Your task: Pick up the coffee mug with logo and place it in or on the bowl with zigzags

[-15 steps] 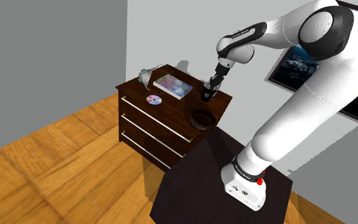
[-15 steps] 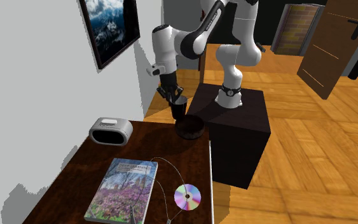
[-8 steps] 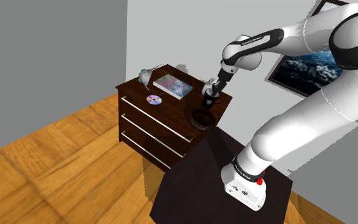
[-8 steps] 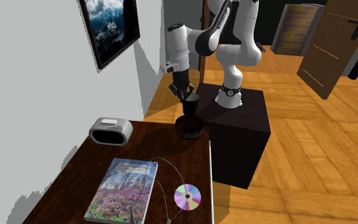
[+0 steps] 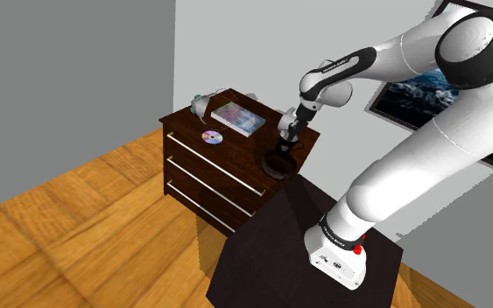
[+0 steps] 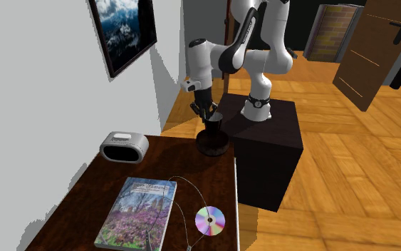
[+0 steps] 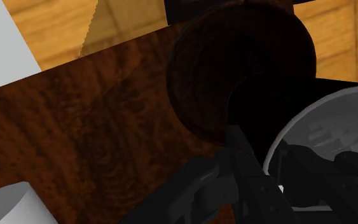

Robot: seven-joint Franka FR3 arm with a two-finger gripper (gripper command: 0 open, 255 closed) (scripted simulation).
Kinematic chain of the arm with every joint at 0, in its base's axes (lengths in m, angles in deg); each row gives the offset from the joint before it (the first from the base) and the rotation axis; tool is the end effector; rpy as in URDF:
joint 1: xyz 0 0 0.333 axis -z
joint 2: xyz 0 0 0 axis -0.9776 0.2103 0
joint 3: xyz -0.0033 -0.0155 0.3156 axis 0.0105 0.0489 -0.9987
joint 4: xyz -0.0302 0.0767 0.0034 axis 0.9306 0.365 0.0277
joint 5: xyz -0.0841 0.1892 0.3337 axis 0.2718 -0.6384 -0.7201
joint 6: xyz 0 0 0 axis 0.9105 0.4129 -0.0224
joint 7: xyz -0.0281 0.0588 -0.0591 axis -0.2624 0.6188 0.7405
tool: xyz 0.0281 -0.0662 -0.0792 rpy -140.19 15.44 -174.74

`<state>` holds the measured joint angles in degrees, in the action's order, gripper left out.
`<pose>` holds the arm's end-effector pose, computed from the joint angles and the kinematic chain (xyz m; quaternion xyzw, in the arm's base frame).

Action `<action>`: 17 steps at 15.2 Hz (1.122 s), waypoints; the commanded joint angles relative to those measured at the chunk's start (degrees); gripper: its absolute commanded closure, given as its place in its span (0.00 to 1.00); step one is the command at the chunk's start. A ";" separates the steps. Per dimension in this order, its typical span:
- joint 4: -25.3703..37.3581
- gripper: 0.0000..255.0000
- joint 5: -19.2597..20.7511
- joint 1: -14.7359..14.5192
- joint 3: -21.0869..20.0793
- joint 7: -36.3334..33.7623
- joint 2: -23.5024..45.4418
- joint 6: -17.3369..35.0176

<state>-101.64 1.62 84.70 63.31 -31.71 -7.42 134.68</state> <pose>0.3481 -0.2517 0.3117 -0.9971 0.0424 -0.0143 0.0619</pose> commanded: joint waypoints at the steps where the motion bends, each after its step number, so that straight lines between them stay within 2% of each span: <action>1: -0.51 1.00 -1.08 -0.34 0.33 0.97 1.46 1.82; 6: -1.42 1.00 -5.25 -1.43 1.02 4.43 6.10 6.60; 14: -1.42 1.00 -5.26 -1.40 0.98 4.43 6.10 6.60; 15: -1.43 0.00 -5.26 -1.40 0.98 4.43 6.10 6.60; 17: -1.42 0.00 -5.26 -1.40 0.98 4.44 6.10 6.60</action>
<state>-103.06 -3.64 83.31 64.29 -27.27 -1.33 141.28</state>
